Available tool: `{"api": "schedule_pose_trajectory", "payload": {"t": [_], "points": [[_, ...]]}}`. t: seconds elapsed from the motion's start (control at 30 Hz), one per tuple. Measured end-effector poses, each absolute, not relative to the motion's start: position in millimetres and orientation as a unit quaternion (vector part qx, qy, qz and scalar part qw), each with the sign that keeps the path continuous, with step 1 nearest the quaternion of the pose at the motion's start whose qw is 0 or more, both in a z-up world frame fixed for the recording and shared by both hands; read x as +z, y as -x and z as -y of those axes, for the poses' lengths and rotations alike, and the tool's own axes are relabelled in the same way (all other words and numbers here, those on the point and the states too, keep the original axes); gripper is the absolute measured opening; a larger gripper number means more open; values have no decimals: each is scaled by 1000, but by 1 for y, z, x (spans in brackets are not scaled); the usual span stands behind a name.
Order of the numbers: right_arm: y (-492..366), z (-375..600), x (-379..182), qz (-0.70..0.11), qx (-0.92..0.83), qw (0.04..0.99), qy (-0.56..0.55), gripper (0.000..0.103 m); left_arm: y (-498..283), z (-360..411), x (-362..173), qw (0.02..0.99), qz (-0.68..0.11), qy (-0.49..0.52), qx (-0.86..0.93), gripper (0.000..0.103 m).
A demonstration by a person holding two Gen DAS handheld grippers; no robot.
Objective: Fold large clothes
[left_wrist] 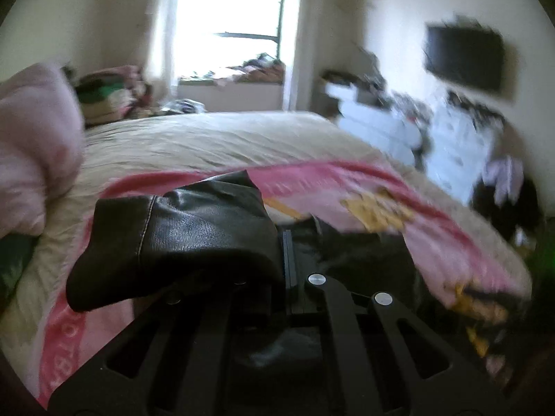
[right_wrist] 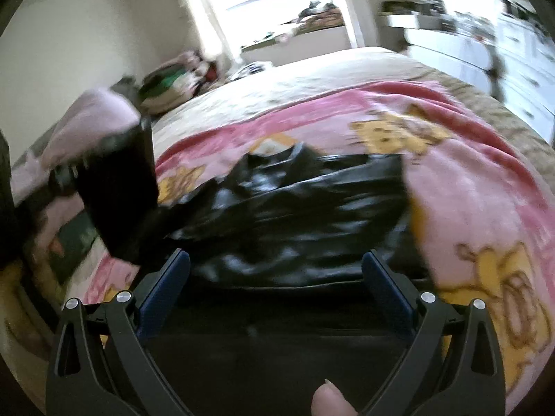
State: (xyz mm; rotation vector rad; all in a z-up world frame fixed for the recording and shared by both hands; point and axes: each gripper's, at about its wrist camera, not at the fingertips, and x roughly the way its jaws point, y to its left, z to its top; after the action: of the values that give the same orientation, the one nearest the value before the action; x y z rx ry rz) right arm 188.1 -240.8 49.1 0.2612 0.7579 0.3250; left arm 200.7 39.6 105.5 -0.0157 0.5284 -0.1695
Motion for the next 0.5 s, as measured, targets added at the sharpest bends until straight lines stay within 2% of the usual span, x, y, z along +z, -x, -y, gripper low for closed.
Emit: {"api": "schedule_pose_trajectory", "payload": {"t": [0.27,0.4,0.47,0.5], "points": [[-182,306,50,-359,69,919,-150,99,-207,43,31,920,-328,-117,-176,1],[-181,324,48,-360,56,916,-169,99,-211,69,-14,890,-377,-172,-192,7],[-181,325,47,-360,55,916,-167,99,-206,80,-35,870,-399,-201,-207,25],[-181,325,47,-360,56,917,-160,99,-201,83,-43,863,-405,-210,-217,42]]}}
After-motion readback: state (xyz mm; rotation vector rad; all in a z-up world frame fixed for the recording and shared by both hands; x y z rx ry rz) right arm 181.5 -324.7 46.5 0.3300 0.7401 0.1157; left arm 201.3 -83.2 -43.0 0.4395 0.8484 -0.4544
